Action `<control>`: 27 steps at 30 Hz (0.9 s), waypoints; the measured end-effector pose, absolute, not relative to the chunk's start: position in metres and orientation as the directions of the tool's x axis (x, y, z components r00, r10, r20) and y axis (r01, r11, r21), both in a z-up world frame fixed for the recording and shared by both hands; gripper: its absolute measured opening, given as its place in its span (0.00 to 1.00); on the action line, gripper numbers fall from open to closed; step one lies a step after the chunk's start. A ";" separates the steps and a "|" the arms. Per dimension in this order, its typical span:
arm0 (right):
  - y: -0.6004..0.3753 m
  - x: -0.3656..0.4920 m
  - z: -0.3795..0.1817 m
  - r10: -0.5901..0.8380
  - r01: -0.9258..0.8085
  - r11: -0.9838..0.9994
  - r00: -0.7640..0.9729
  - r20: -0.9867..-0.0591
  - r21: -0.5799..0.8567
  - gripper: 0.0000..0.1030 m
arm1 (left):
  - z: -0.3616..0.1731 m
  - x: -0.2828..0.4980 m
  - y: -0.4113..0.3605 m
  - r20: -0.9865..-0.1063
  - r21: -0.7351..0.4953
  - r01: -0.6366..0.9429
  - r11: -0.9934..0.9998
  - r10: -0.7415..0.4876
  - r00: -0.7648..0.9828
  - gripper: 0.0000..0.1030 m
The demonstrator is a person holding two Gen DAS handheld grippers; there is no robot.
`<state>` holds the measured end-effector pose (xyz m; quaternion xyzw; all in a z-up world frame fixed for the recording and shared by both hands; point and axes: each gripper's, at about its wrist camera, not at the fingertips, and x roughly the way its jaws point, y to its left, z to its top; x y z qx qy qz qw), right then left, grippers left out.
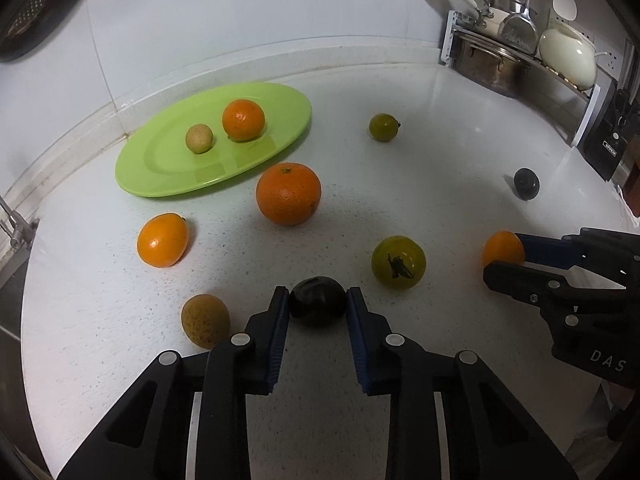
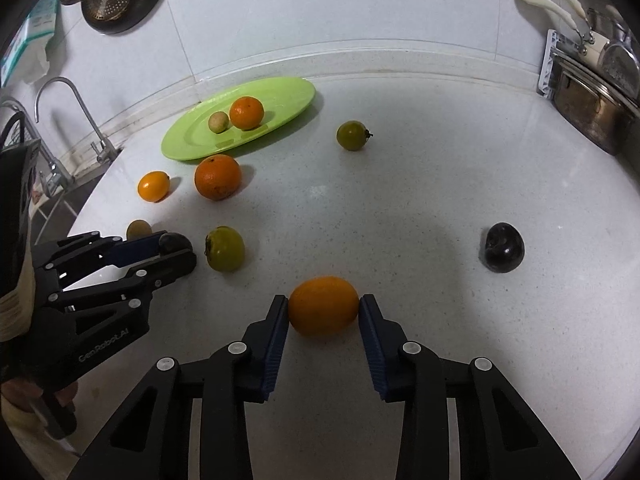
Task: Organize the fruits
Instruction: 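Grasp the dark plum with the left tool while the right tool grasps a tangerine, then carry the plum and tangerine over the green plate and open both tools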
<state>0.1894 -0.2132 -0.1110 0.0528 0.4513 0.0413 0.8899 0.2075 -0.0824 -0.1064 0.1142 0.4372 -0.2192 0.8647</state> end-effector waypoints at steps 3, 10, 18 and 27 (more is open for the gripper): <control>-0.212 0.190 -0.111 0.121 -0.030 0.991 0.590 -0.798 0.128 0.36 | -0.106 0.208 -0.082 -0.807 0.008 0.479 0.878 -0.277 0.521 0.28; -0.209 0.188 -0.101 0.133 -0.051 0.990 0.614 -0.778 0.129 0.36 | -0.093 0.202 -0.078 -0.787 0.000 0.475 0.880 -0.293 0.542 0.28; -0.204 0.186 -0.082 0.150 -0.088 0.989 0.653 -0.743 0.122 0.36 | -0.064 0.190 -0.071 -0.740 0.011 0.458 0.889 -0.301 0.602 0.28; -0.194 0.190 -0.051 0.192 -0.146 0.981 0.711 -0.677 0.126 0.36 | -0.027 0.184 -0.057 -0.663 0.027 0.431 0.902 -0.307 0.683 0.28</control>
